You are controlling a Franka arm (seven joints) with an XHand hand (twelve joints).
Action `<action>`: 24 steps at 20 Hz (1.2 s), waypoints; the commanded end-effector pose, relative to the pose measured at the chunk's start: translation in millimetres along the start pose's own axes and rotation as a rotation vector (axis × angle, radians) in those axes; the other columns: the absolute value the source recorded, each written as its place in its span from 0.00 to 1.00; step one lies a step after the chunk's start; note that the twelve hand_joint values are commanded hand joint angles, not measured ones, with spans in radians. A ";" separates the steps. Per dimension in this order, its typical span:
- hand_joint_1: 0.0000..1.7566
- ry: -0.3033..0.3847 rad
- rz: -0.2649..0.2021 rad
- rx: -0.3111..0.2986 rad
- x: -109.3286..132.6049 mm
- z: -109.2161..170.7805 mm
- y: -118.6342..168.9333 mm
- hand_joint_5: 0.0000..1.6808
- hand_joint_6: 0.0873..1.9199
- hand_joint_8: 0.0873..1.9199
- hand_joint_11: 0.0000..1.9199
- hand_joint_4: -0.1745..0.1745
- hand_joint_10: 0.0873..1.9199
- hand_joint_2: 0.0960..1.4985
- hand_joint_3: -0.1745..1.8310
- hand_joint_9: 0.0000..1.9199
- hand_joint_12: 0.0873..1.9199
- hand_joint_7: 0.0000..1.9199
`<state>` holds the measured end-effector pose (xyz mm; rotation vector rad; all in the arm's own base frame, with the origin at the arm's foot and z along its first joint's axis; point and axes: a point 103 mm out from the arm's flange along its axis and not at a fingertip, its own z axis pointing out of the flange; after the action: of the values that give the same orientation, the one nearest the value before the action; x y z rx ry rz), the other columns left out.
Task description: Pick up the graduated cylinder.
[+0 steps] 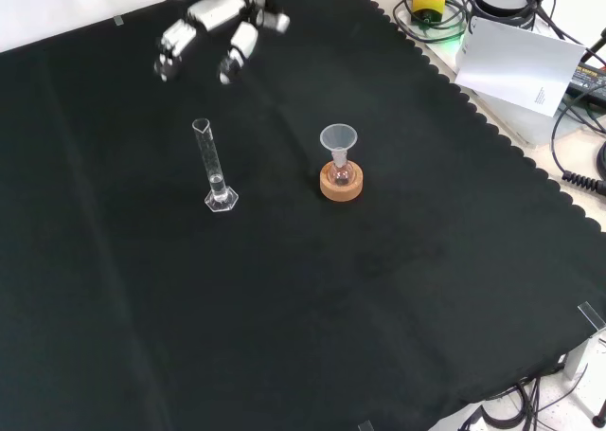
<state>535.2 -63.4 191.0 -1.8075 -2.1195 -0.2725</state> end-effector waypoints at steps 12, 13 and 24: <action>0.48 0.244 -0.183 -0.063 5.0 71.9 47.0 0.24 0.00 0.32 0.15 0.41 0.30 0.67 0.00 0.27 0.69 0.14; 0.49 0.248 -0.193 -0.069 7.5 73.9 48.2 0.25 0.00 0.32 0.15 0.40 0.30 0.66 0.00 0.28 0.68 0.15; 0.53 0.386 -0.276 -0.104 18.5 89.0 58.5 0.31 0.00 0.31 0.21 0.38 0.27 0.63 0.00 0.32 0.66 0.21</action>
<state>573.3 -14.3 114.7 -1.4351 -2.1111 -0.6703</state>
